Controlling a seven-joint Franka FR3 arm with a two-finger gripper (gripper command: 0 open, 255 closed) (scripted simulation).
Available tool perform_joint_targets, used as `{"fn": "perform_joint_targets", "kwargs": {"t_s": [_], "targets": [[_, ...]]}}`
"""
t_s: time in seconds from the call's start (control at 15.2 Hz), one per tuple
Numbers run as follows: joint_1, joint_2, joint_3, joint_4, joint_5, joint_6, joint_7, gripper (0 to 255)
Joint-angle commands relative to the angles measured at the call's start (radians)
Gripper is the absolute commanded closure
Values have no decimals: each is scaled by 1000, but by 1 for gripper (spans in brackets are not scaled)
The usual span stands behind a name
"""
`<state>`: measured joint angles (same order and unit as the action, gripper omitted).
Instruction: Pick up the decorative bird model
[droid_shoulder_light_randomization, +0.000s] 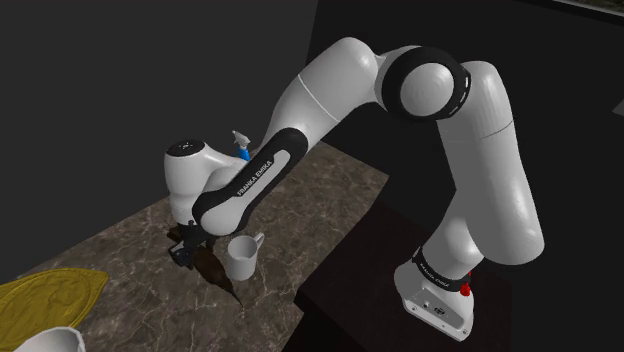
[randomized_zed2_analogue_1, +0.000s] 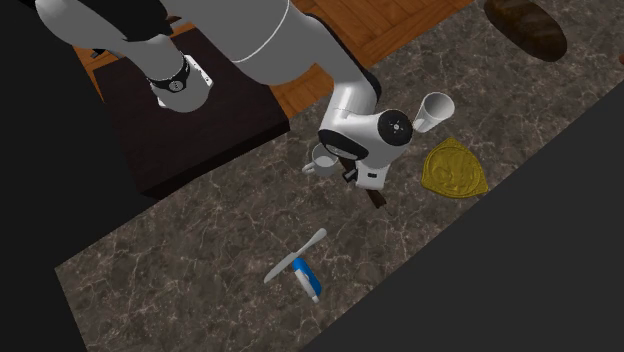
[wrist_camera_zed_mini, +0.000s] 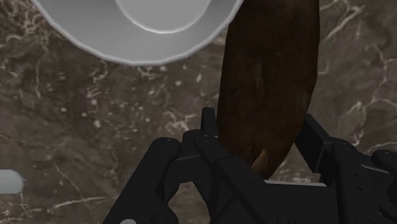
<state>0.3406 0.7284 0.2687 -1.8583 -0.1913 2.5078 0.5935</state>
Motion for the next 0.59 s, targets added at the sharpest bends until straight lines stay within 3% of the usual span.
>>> {"fn": "perform_joint_targets", "kwargs": {"t_s": [0.0,0.53], "targets": [[-6,-23,6,-7,6,-17,-3,255],[-24,-110,30,-27,30,-83,-14,255]]}}
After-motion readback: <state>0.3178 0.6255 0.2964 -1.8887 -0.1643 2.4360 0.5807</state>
